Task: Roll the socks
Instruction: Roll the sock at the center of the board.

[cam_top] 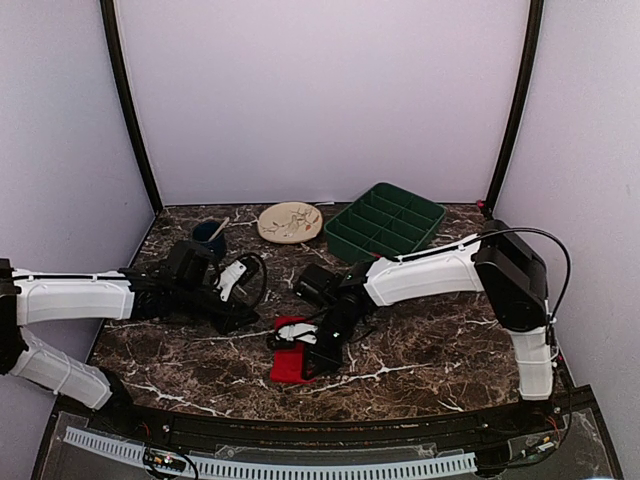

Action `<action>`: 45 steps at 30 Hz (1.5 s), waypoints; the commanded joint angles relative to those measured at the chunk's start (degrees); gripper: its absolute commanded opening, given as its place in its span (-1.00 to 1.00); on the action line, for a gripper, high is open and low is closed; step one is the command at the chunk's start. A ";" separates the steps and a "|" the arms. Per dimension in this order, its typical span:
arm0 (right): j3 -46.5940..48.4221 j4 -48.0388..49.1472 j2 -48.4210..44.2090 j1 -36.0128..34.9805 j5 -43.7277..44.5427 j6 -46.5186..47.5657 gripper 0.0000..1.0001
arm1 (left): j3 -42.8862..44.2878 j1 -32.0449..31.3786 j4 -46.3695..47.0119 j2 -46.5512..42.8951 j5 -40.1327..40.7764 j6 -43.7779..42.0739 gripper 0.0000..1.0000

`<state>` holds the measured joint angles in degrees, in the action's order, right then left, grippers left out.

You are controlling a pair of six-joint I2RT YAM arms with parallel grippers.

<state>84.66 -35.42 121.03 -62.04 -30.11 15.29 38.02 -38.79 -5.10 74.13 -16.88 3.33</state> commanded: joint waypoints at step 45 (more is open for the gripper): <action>10.22 -14.05 8.46 5.18 -14.09 0.68 -0.96 | -2.87 -30.30 5.75 3.19 22.94 -13.97 -0.26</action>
<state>93.54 -48.10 128.44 -56.95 -42.76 15.57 32.80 -68.79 2.44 75.85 6.59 -9.21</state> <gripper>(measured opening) 0.025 0.350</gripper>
